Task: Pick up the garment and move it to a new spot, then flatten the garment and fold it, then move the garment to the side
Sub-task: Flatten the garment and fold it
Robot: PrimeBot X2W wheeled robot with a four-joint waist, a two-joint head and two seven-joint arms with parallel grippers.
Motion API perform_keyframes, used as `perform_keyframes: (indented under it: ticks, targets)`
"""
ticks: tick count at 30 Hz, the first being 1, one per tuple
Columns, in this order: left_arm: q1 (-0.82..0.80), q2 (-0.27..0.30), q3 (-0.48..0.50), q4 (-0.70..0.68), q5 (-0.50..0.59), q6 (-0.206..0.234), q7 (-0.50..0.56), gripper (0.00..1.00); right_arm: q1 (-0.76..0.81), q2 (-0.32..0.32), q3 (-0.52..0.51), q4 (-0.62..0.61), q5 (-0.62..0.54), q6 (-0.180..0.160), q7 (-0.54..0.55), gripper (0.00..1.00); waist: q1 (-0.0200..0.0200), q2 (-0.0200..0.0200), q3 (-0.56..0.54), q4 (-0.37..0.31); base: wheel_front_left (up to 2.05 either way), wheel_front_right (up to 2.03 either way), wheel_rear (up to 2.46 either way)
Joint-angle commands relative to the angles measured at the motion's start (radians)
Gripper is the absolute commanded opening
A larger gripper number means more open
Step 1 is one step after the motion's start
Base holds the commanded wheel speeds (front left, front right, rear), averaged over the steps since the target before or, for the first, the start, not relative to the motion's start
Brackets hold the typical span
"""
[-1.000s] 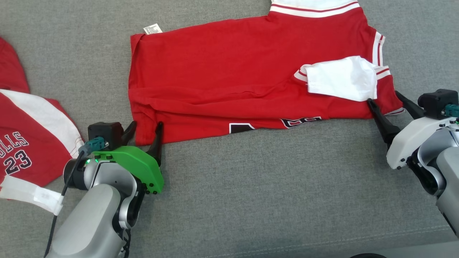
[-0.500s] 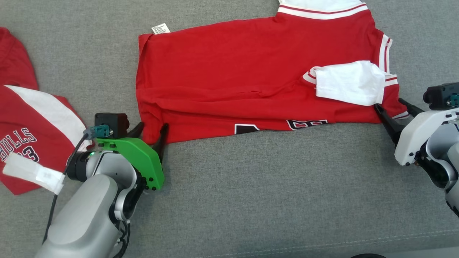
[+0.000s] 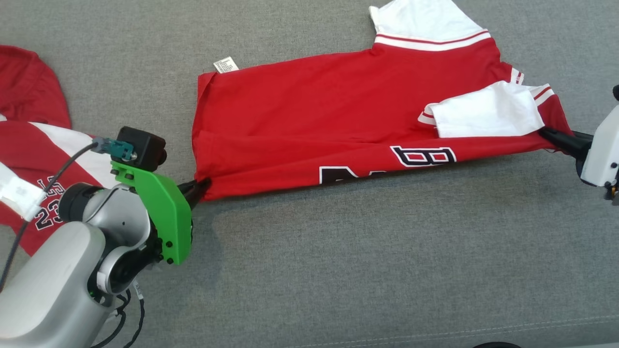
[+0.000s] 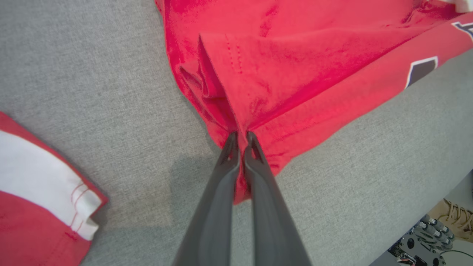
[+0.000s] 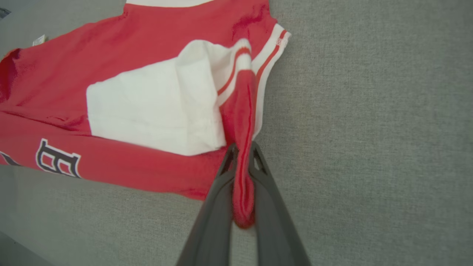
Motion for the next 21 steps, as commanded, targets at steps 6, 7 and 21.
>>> perform_keyframes:
  ticks: [6,7,21]
  targets:
    - [0.139,0.076,0.037,-0.226,-0.055,0.082,0.024,0.00,0.086,-0.071,-0.061,-0.098,0.073,-0.002,0.109,0.00,-0.0001,0.0000,-0.017,-0.019,0.00,0.00,0.00]
    - [0.174,0.077,0.036,-0.248,-0.053,0.094,0.012,0.00,0.116,-0.074,-0.068,-0.113,0.075,-0.002,0.100,0.00,-0.0001,0.0000,-0.016,-0.020,0.00,0.00,0.00]
    - [0.445,0.016,0.037,-0.282,-0.005,0.194,-0.237,1.00,0.437,-0.027,-0.176,-0.189,-0.036,-0.002,-0.202,1.00,-0.0001,0.0000,0.019,-0.024,0.00,0.00,0.00]
